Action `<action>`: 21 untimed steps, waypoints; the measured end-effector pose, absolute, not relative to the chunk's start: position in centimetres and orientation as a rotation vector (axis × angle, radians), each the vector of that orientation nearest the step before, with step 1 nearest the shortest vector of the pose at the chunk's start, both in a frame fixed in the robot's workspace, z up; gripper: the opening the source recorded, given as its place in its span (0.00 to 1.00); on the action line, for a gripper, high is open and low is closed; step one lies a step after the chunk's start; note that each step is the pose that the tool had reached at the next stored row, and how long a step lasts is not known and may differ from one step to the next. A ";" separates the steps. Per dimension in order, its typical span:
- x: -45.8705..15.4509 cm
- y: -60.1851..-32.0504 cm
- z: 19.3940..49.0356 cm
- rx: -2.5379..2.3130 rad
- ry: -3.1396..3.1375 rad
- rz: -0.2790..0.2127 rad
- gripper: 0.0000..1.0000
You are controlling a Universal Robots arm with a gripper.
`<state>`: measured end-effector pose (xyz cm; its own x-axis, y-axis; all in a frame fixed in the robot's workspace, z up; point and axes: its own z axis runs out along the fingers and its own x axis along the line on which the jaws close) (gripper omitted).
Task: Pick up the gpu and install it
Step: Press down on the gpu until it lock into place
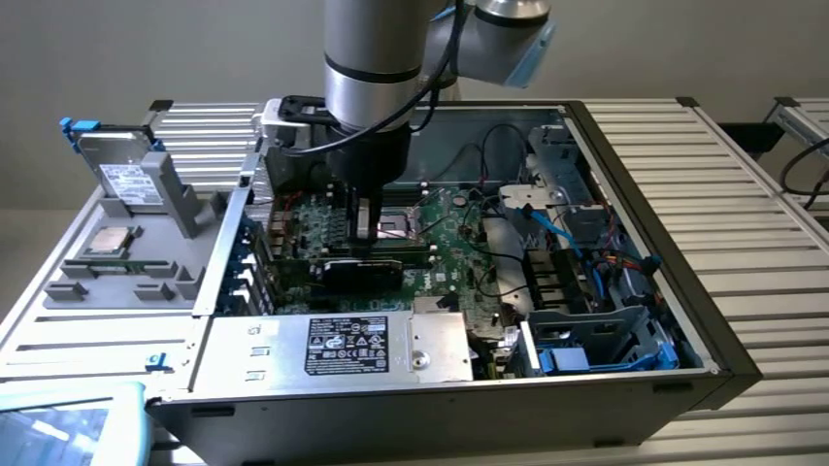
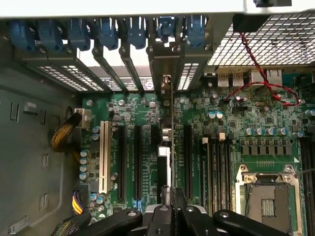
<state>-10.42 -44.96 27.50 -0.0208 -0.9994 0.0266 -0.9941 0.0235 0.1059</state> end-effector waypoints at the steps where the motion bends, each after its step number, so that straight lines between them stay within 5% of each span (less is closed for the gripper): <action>1: -10.4 -45.0 27.5 2.131 -2.178 -0.087 0.12; 21: -9.3 -45.0 26.4 2.129 -2.176 -0.088 0.12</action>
<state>-9.28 -44.97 26.37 -0.0206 -0.9994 0.0280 -0.9938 0.0235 0.1083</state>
